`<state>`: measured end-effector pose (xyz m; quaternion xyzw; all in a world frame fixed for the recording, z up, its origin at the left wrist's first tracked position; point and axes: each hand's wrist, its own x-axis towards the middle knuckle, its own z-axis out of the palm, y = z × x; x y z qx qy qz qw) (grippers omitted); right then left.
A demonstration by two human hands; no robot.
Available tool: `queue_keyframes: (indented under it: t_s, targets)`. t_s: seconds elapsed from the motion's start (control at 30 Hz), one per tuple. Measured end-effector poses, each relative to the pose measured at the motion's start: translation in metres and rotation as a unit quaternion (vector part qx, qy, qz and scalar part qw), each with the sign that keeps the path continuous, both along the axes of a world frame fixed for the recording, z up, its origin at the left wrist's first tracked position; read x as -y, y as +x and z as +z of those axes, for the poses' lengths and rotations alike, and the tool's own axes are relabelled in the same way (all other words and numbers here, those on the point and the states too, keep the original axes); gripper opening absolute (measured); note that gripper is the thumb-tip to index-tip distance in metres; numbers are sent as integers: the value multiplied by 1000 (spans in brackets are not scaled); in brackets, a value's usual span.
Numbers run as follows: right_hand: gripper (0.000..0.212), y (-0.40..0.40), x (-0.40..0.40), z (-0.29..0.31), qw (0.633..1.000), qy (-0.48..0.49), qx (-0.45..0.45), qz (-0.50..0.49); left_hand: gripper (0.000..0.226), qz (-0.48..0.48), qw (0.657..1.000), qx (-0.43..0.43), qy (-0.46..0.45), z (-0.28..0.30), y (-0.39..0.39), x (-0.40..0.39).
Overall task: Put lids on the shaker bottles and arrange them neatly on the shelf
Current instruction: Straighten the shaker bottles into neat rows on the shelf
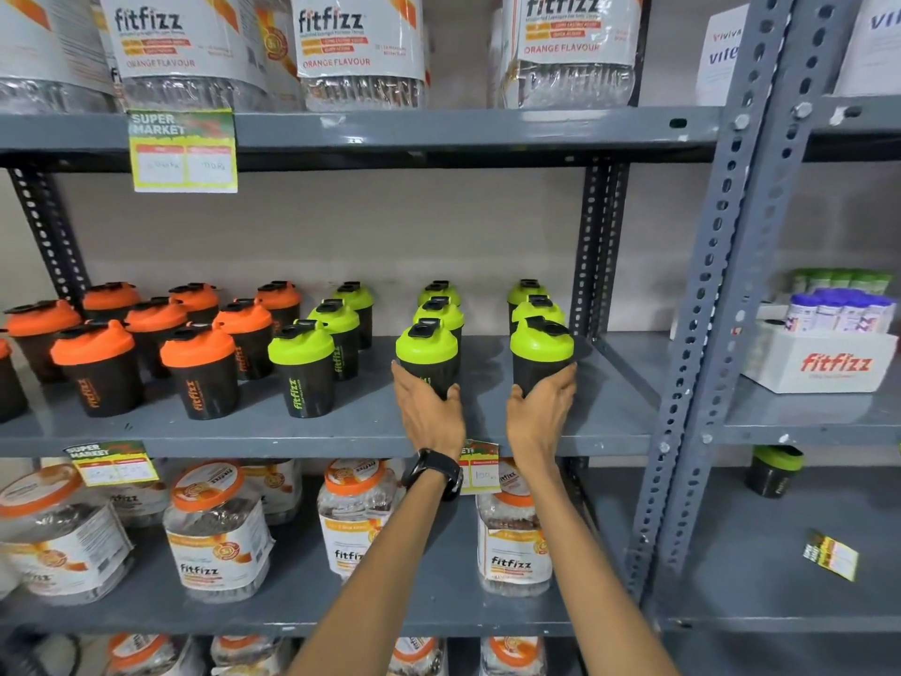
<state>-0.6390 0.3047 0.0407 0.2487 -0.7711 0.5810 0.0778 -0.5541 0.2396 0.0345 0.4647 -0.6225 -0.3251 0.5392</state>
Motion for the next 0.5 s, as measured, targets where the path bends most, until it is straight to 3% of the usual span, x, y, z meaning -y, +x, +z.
queue_keyframes:
  t_s: [0.5]
  targets:
    - [86, -11, -23, -6, 999, 7, -21, -24, 95, 12, 1000, 18, -23, -6, 0, -5]
